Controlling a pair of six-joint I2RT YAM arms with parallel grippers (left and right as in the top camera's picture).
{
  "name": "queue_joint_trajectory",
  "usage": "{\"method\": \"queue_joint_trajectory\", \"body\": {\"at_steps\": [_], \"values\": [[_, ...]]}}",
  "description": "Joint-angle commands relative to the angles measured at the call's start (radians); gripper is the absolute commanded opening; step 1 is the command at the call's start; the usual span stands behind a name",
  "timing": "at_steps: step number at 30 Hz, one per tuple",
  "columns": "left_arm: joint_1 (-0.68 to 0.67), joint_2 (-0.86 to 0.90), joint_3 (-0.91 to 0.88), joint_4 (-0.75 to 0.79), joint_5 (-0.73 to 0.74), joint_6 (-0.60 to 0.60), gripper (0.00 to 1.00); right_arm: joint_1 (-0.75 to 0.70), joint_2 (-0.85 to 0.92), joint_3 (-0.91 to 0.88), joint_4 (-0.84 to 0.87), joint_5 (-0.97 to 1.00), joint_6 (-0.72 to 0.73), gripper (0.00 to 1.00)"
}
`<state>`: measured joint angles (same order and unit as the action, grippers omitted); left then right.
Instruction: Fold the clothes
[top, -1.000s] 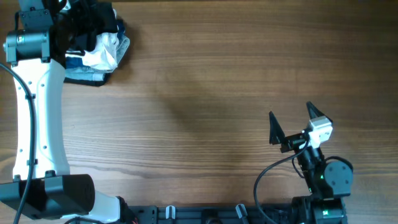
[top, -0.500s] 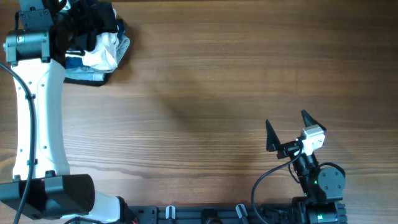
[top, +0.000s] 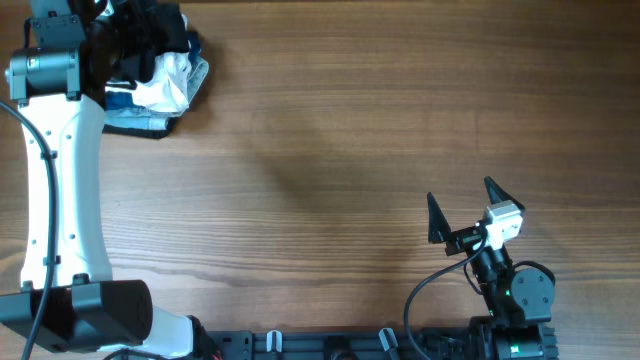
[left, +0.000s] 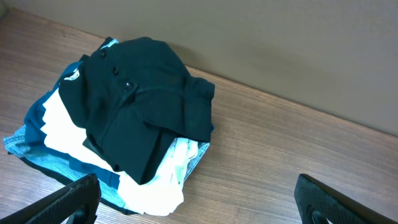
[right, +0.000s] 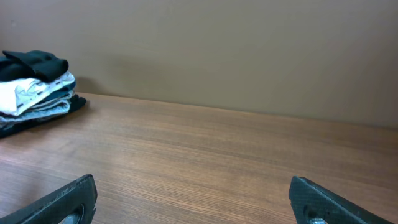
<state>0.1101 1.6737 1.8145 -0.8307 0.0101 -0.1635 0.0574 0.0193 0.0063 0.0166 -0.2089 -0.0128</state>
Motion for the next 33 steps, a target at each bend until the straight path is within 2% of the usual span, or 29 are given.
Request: {"method": "queue_joint_trajectory", "body": {"at_steps": [1, 7, 12, 18, 21, 27, 33], "values": [[-0.002, 0.007, -0.002, 0.003, 0.012, -0.009, 1.0, 0.005, -0.005, -0.001, 0.004, -0.02, -0.011, 1.0], [-0.003, 0.003, -0.002, 0.001, 0.012, -0.009, 1.0, 0.005, -0.005, -0.001, 0.004, -0.02, -0.01, 1.0], [-0.034, -0.032, -0.002, -0.092, -0.003, -0.009, 1.0, 0.005, -0.005, -0.001, 0.004, -0.02, -0.011, 1.0], [-0.074, -0.137, -0.013, -0.078, -0.032, 0.001, 1.0, 0.005, -0.005, -0.001, 0.003, -0.02, -0.01, 0.99], [-0.074, -0.224, -0.082, -0.028, -0.028, 0.001, 1.0, 0.005, -0.005, -0.001, 0.004, -0.02, -0.011, 1.0], [-0.074, -0.476, -0.427, 0.211, -0.009, -0.002, 1.0, 0.005, -0.005, -0.001, 0.004, -0.02, -0.011, 1.0], [-0.074, -0.846, -0.967, 0.591, 0.027, -0.053, 1.0, 0.005, -0.005, -0.001, 0.003, -0.02, -0.011, 1.0]]}}
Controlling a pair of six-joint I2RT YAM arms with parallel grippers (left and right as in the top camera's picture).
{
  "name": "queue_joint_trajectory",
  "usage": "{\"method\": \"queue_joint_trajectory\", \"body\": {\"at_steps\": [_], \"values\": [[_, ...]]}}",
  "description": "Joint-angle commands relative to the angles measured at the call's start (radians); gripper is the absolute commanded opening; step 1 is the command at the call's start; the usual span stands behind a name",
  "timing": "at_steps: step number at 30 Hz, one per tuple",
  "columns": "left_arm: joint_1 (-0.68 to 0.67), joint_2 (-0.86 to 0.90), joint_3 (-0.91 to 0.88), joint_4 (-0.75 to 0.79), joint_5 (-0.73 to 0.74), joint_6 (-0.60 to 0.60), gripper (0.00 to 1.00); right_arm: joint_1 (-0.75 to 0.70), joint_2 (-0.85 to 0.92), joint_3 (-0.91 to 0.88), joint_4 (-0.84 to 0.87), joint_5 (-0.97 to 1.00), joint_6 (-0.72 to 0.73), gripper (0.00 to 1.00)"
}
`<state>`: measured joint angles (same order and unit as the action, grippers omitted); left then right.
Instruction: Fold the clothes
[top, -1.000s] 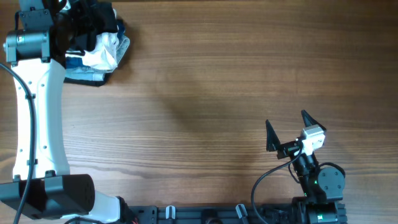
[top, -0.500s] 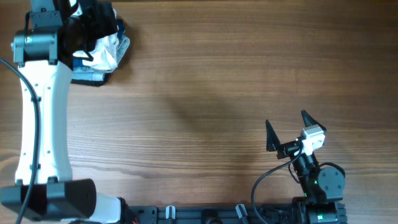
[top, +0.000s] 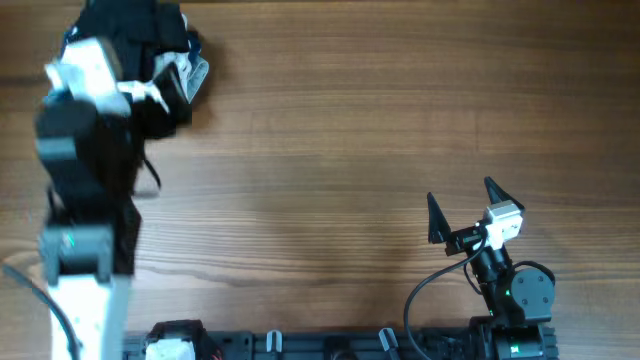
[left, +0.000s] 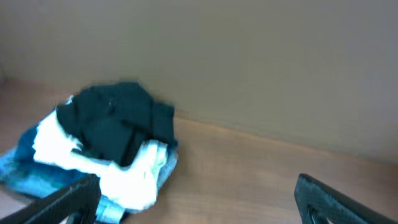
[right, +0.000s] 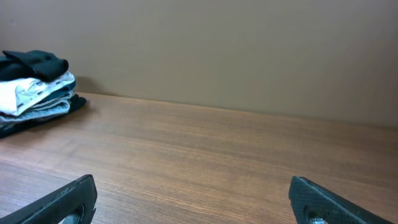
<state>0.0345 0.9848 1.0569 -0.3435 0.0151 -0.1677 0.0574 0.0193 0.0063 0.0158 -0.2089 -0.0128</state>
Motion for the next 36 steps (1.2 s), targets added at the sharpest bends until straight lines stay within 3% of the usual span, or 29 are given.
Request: {"method": "queue_joint_trajectory", "body": {"at_steps": [1, 7, 13, 23, 31, 36], "values": [[0.002, -0.223, -0.301, 0.158, 0.022, -0.072, 1.0, 0.005, -0.005, -0.001, 0.005, -0.02, -0.011, 0.99], [0.002, -0.497, -0.656, 0.339, 0.023, -0.086, 1.0, 0.005, -0.005, -0.001, 0.004, -0.02, -0.011, 1.0], [-0.005, -0.711, -0.834, 0.356, 0.041, -0.106, 1.0, 0.005, -0.005, -0.001, 0.005, -0.02, -0.011, 1.0], [-0.006, -0.945, -0.996, 0.356, 0.041, -0.106, 1.0, 0.005, -0.005, -0.001, 0.005, -0.02, -0.011, 1.0], [-0.006, -0.982, -1.051, 0.479, 0.04, -0.114, 1.0, 0.005, -0.005, -0.001, 0.005, -0.02, -0.011, 1.0], [-0.006, -0.982, -1.051, 0.459, 0.04, -0.113, 1.0, 0.005, -0.005, -0.001, 0.005, -0.02, -0.011, 1.0]]}}
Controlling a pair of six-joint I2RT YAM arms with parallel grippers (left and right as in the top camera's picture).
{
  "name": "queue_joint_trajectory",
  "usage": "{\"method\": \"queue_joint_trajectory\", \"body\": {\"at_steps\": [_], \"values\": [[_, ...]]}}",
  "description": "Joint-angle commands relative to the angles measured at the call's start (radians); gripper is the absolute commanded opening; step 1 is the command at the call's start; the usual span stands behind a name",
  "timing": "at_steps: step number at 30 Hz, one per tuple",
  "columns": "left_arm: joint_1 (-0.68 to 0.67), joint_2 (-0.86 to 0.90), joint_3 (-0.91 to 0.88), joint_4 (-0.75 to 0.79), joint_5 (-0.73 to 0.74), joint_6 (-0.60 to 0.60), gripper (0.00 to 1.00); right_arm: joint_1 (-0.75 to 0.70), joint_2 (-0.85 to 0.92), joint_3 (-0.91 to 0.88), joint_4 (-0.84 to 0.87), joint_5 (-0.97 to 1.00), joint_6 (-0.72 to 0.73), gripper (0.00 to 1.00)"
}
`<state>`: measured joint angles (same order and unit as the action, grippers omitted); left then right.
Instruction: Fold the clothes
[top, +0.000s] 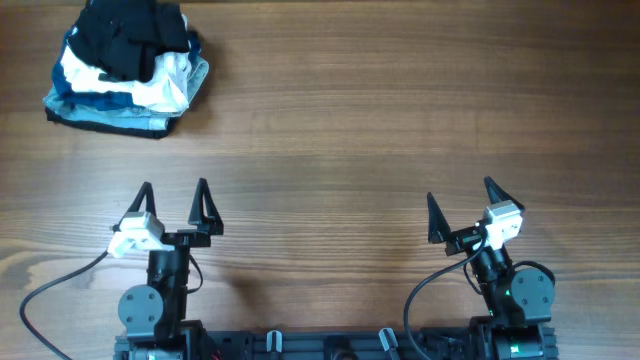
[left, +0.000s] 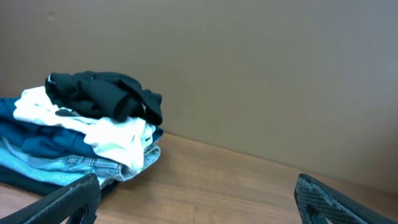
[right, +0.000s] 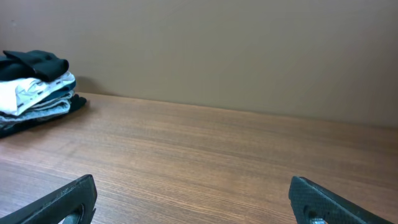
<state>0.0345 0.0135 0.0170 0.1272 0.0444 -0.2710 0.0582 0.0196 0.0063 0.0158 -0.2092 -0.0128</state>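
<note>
A stack of folded clothes (top: 128, 68) lies in the table's far left corner: denim at the bottom, blue and white pieces above, a black garment (left: 104, 94) on top. The same stack (right: 34, 90) shows far off at the left of the right wrist view. My left gripper (top: 174, 196) stands open and empty near the front left edge, well short of the stack. Over at the front right, my right gripper (top: 461, 204) is open too, with nothing between its fingers.
The wooden table (top: 340, 130) stretches between the stack and both grippers. A plain beige wall (right: 236, 50) rises behind the table's far edge. The arm bases (top: 330, 345) sit along the front edge.
My left arm has drawn back from beside the stack to the front left edge, gripper open and empty. The right arm has not moved. The stack lies unchanged.
My left gripper was open right over the folded stack in the far left corner. Then it stood a little back from the stack. Now it rests at the front left edge, while the right gripper stayed open at the front right throughout.
</note>
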Motion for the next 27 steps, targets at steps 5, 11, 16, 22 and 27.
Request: {"method": "queue_joint_trajectory", "body": {"at_steps": [5, 11, 16, 22, 27], "values": [[-0.006, -0.011, -0.011, -0.14, 0.011, -0.011, 1.0, 0.004, -0.006, -0.001, 0.005, -0.019, -0.011, 1.0], [-0.005, -0.011, -0.011, -0.2, 0.018, -0.01, 1.0, 0.004, -0.006, -0.001, 0.005, -0.019, -0.011, 1.0], [-0.005, -0.009, -0.011, -0.2, 0.018, -0.01, 1.0, 0.004, -0.006, -0.001, 0.004, -0.019, -0.011, 1.0], [-0.005, -0.008, -0.011, -0.2, 0.018, -0.01, 1.0, 0.004, -0.006, -0.001, 0.004, -0.019, -0.011, 1.0], [-0.005, -0.008, -0.011, -0.2, 0.018, -0.01, 1.0, 0.004, -0.006, -0.001, 0.004, -0.019, -0.011, 0.99]]}}
